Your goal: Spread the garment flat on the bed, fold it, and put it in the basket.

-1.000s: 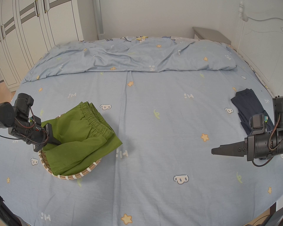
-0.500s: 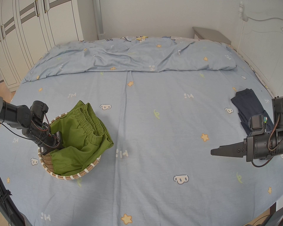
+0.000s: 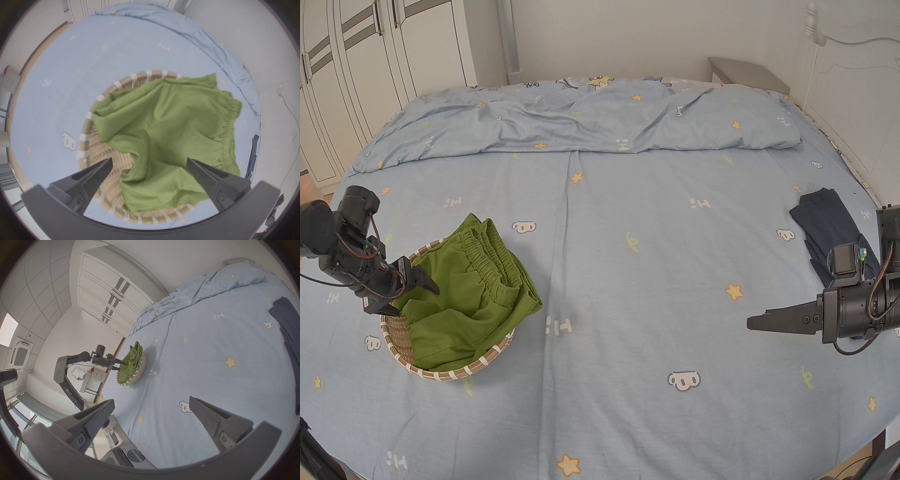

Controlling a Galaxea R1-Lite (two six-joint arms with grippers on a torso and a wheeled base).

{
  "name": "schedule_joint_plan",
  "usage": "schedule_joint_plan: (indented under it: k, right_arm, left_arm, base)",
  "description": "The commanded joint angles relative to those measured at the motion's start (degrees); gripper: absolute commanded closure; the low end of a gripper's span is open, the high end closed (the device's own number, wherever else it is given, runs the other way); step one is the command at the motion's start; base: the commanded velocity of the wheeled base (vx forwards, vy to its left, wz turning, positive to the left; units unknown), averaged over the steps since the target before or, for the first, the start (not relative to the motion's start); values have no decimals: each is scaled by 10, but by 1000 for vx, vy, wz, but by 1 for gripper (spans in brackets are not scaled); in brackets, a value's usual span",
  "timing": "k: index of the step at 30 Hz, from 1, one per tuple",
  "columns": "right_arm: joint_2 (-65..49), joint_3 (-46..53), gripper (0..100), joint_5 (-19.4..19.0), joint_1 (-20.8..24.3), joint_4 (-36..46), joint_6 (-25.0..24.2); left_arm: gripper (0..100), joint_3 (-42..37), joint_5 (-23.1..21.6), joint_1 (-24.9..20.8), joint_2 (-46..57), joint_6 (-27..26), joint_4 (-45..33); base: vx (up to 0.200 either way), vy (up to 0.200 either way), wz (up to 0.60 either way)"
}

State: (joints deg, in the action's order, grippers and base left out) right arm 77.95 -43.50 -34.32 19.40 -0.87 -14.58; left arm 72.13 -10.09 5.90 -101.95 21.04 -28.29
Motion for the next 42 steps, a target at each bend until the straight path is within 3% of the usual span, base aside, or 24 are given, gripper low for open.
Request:
schedule_joint_plan:
  k: [1,3,5,9,12,16,18,19,24,26,29,31,38,42]
  right_arm:
    - [-3,-1,0,0,-1,-2,0]
    - [-8,-2,0,1,-5,-5,0]
    - [-32,0,0,2,-7,-7,5]
    - [-92,19,0,7,-11,-8,32]
    - [-176,64,0,33,-18,-10,65]
    - [-280,144,0,59,-19,-14,79]
    - [-309,164,0,65,-19,-13,80]
    - [-387,216,0,71,-20,-12,80]
    - [-540,304,0,79,-26,0,70]
    - [-591,323,0,83,-32,15,65]
    - [-648,328,0,84,-38,56,50]
    - [-678,324,0,84,-35,88,42]
    - [-728,323,0,86,-36,123,41]
    - [-730,327,0,95,-42,123,40]
  left_arm:
    - [0,-7,40,-31,124,0,-32]
    - [0,-16,62,-60,148,1,-28]
    - [0,-28,112,-106,192,14,-22]
    - [0,-57,193,-205,269,71,2]
    - [0,-139,312,-291,350,89,46]
    - [0,-273,451,-324,424,87,119]
    - [0,-306,471,-321,439,85,140]
    - [0,-371,488,-294,484,66,192]
    - [0,-505,473,-201,611,-6,317]
    - [0,-552,439,-164,677,-19,353]
    - [0,-608,392,-88,773,-25,357]
    - [0,-642,373,-61,837,-25,354]
    - [0,-681,313,-55,980,-23,295]
    - [0,-717,296,-54,998,-21,306]
  base:
    - [0,0,0]
    - [0,0,0]
    - [0,0,0]
    - [0,0,0]
    - [0,0,0]
    - [0,0,0]
    - [0,0,0]
    - [0,0,0]
    - [0,0,0]
    - [0,0,0]
    - [0,0,0]
    - [0,0,0]
    - [0,0,0]
    - [0,0,0]
